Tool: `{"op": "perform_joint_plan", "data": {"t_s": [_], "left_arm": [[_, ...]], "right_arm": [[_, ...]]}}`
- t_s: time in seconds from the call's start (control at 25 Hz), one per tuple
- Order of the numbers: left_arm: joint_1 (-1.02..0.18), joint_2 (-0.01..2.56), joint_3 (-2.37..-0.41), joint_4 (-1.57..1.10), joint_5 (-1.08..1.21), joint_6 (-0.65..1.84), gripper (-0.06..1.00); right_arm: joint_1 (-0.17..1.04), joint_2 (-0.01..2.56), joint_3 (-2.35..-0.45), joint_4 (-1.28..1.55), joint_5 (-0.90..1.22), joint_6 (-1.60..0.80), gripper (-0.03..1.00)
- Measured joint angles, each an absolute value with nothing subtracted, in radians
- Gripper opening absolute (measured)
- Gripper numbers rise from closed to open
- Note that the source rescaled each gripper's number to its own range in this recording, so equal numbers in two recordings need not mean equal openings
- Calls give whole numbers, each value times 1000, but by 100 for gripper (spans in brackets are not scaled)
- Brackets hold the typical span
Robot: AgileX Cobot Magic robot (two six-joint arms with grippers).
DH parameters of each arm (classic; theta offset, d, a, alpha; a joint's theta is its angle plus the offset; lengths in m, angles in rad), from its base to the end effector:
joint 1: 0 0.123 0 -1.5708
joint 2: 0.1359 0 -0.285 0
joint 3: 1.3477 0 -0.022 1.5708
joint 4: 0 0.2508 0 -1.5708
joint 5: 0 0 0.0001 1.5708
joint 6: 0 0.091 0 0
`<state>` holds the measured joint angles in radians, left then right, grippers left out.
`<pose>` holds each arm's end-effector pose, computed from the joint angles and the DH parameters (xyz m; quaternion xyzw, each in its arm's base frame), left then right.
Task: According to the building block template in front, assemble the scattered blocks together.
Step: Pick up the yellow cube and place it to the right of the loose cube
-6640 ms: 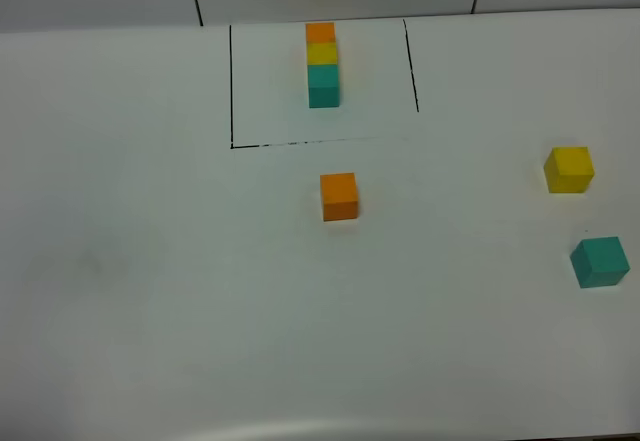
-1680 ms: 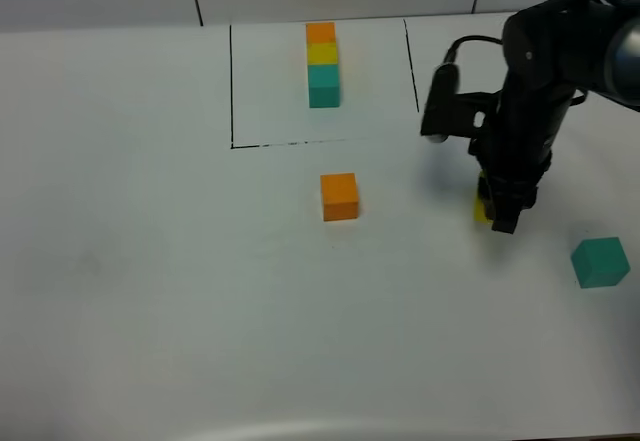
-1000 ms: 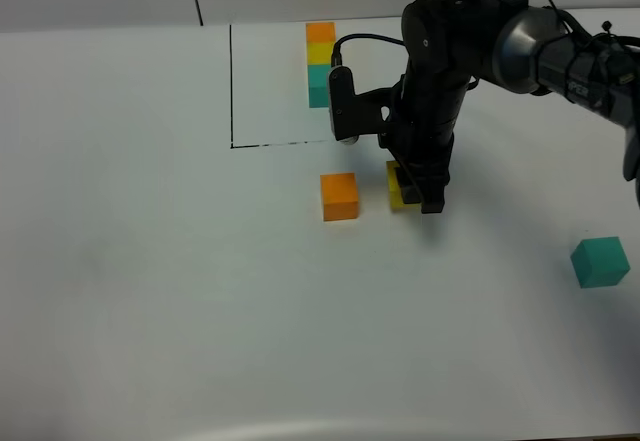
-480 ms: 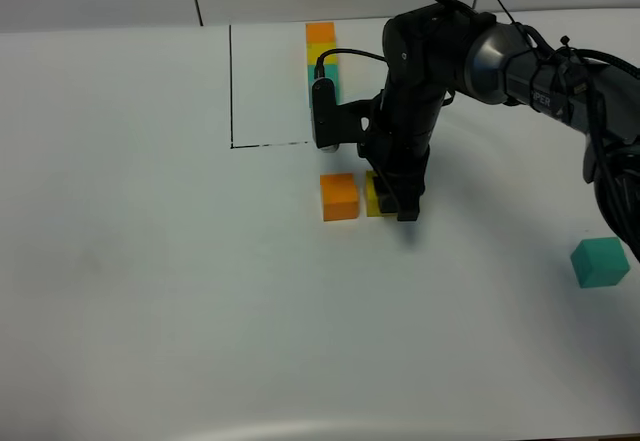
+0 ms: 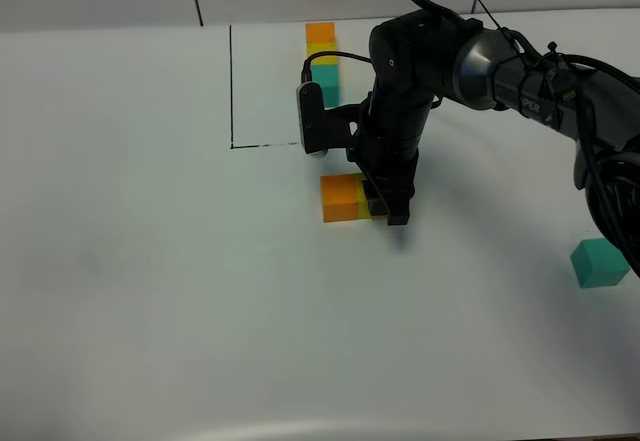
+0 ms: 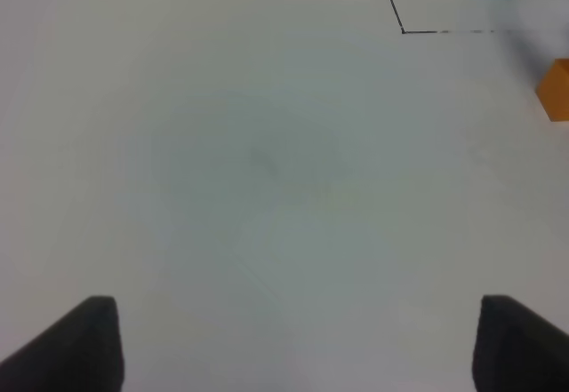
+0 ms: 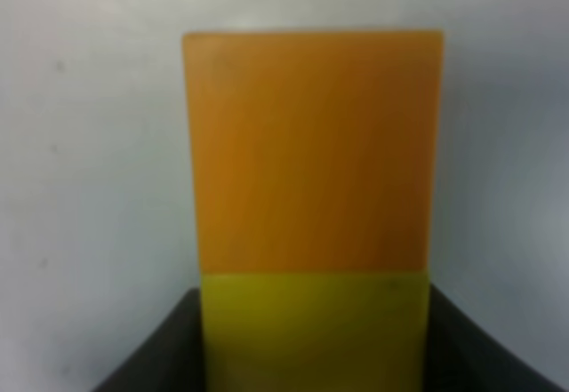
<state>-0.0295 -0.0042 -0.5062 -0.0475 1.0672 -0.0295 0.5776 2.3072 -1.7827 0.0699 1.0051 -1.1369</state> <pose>-0.0066 -0.0036 0.2785 0.0011 0.8520 -0.0391 0.5221 0.3878 0.2592 0.1299 -0.7430 0.6655 0.0117 0.0701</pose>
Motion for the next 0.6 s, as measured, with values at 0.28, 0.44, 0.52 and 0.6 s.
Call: {"op": "perform_joint_plan", "data": {"t_s": [0.28, 0.44, 0.52, 0.6], "left_arm": [[-29, -4, -506, -48, 1067, -30, 67], [-29, -4, -506, -48, 1067, -30, 67], [-29, -4, -506, -48, 1067, -30, 67], [-29, -4, -506, -48, 1067, -30, 67]], "right_arm": [[578, 2307, -1783, 69, 1004, -1132, 1], [578, 2307, -1783, 69, 1002, -1111, 1], [578, 2307, -1783, 70, 1002, -1093, 1], [578, 2308, -1783, 72, 998, -1067, 4]]}}
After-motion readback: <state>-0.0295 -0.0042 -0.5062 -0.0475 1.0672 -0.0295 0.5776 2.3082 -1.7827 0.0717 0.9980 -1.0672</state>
